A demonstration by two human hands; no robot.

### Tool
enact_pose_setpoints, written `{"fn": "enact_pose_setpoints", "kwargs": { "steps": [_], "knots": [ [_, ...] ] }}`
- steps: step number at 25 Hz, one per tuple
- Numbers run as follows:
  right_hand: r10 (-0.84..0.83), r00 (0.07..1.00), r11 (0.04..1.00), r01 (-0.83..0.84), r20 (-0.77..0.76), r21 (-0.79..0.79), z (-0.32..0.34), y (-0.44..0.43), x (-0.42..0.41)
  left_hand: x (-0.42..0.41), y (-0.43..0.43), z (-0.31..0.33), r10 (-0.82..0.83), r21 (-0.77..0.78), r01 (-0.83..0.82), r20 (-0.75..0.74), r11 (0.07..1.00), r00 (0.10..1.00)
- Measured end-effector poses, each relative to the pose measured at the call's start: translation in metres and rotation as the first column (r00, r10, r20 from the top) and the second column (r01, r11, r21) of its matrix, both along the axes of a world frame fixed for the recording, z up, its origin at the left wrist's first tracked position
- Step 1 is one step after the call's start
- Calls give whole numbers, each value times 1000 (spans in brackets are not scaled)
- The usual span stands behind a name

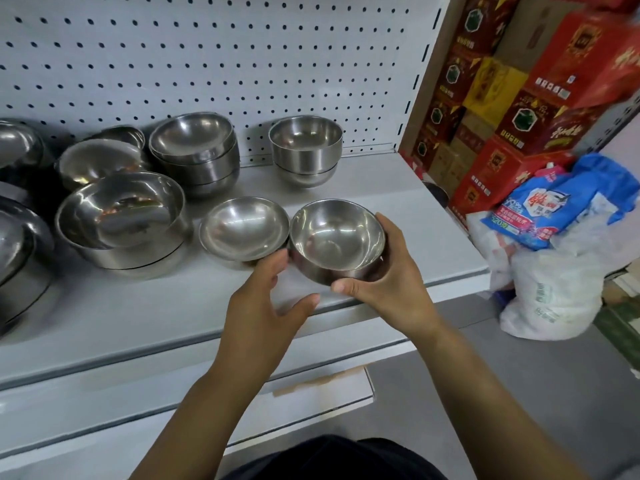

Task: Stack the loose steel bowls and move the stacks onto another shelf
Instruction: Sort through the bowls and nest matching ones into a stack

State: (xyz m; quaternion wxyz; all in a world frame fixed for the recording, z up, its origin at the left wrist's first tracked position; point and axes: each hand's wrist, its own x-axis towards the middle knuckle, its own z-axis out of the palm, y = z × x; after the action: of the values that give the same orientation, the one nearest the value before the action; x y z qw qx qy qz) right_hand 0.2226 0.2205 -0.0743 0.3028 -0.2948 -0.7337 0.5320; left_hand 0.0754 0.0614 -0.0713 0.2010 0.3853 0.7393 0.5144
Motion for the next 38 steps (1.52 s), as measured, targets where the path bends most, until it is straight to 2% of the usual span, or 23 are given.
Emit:
{"fn": "enact_pose_setpoints", "kwargs": {
  "steps": [2,5,10,13,18,24,31,38],
  "knots": [
    [69,996,997,-70,51,13,2,15,6,6,11,-3,23,30,-23,1,999,1000],
    [62,997,994,-66,43,83,18,50,6,13,28,-4,70,90,-69,-17,994,997],
    [10,999,989,-15,35,147,50,116,-58,14,47,1,71,79,-71,5,994,997],
    [67,995,985,-79,78,151,55,141,-95,12,46,1,70,80,-71,14,994,997],
    [96,980,950,-143,176,277,51,166,-123,13,43,-2,76,119,-75,-3,990,997],
    [61,995,962,-79,79,260,42,172,-127,11,43,-4,92,124,-92,4,988,996],
    [154,965,971,-107,-215,216,64,135,-87,12,43,-1,78,117,-76,-8,990,997],
    [221,949,955,-165,-223,247,42,79,-15,11,43,-4,69,137,-69,8,988,998]
  ]
}}
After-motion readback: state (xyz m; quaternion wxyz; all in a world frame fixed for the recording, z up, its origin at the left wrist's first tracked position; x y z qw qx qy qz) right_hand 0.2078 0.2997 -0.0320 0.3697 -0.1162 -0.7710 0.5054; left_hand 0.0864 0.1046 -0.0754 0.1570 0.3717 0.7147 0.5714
